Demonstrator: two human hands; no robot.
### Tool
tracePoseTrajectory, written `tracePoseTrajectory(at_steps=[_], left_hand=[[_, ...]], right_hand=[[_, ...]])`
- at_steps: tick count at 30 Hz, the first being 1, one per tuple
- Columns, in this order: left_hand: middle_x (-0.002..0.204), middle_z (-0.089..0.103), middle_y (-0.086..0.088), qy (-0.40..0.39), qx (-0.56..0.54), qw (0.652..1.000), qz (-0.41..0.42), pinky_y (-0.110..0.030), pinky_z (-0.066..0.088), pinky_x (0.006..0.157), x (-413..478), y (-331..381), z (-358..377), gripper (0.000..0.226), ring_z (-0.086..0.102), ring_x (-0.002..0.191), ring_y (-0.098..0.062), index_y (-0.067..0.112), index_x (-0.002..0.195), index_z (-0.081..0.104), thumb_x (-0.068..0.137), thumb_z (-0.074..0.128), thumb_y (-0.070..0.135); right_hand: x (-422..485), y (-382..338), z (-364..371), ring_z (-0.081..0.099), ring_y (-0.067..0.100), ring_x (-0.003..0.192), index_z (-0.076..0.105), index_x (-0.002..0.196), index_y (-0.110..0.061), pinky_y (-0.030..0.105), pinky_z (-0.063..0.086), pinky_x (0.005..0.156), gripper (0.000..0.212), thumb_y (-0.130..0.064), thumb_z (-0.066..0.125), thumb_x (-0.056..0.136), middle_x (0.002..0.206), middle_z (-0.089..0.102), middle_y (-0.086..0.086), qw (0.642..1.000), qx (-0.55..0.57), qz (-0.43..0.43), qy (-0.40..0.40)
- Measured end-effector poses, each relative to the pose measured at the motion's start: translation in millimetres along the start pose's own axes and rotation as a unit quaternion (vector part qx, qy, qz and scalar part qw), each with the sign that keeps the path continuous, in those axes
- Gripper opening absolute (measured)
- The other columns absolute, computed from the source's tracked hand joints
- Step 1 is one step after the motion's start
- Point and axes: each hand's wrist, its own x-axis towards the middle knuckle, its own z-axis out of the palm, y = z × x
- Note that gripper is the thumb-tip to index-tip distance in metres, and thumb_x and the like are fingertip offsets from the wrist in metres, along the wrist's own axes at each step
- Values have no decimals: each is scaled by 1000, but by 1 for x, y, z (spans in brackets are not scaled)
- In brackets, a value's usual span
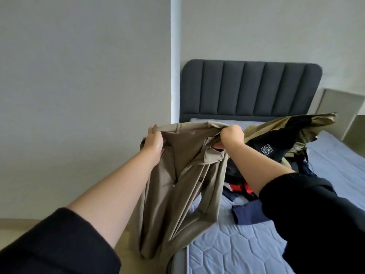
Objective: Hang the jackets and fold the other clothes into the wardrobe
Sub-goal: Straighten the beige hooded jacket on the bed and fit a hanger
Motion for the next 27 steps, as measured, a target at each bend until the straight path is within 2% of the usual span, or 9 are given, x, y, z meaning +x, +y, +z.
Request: tracePoseTrajectory(at_steps=[2,4,6,9,13,16,19,23,27], left_hand=[[141,46,-10,-8,-9,1000,20,-40,41,102,-18,21,22,42,49,126,-28,23,143,38,102,33,32],[142,45,-7,-31,-49,997,44,-43,41,104,-42,47,46,43,49,124,-26,27,144,35,102,31,35],[139,47,-5,-56,-80,993,69,-39,41,100,-69,74,68,42,51,118,-22,29,143,37,102,31,35],[133,52,-1,-119,-105,982,103,-35,36,91,-111,115,95,37,53,110,-17,28,136,46,100,37,32],[132,53,0,-155,-118,969,152,-34,35,94,-149,163,115,22,53,111,-15,36,111,53,99,37,28],[131,53,2,-149,-142,960,190,-33,38,91,-169,196,130,25,53,115,-14,33,117,52,99,35,30],[129,56,0,-154,-172,952,202,-34,41,89,-178,214,145,35,54,115,-16,25,126,55,98,34,27],[128,58,-8,-210,-158,954,147,-40,42,93,-177,197,155,41,59,106,-21,18,133,51,99,29,19],[122,59,-16,-223,28,974,12,-39,52,75,-150,113,147,41,62,97,-28,10,133,47,103,27,29]], right_hand=[[-2,-13,-29,59,27,69,53,100,-2,25,46,40,16,-6,40,93,91,58,13,998,10,-29,56],[-9,-26,-59,59,29,87,55,107,-1,28,51,60,21,-6,42,91,103,61,13,993,18,-57,97],[-19,-37,-88,56,27,92,56,108,-2,31,44,71,23,-5,42,91,108,61,15,986,43,-83,136],[-43,-56,-134,49,22,88,52,106,-8,29,36,73,22,-4,38,90,107,58,9,970,101,-121,182],[-64,-83,-181,49,22,91,47,119,-11,29,34,74,36,-1,36,86,116,56,10,941,129,-201,239],[-76,-111,-212,54,24,101,44,129,-11,27,38,81,50,6,36,82,119,58,10,914,113,-268,281],[-82,-130,-231,53,28,113,43,132,-11,35,43,95,55,7,37,80,125,57,10,893,118,-310,303],[-66,-117,-244,54,28,112,49,127,-11,26,36,86,49,2,40,81,125,58,8,886,79,-316,330],[-29,-37,-233,56,35,107,54,115,-8,31,38,82,35,0,44,83,115,62,16,918,-52,-258,295]])
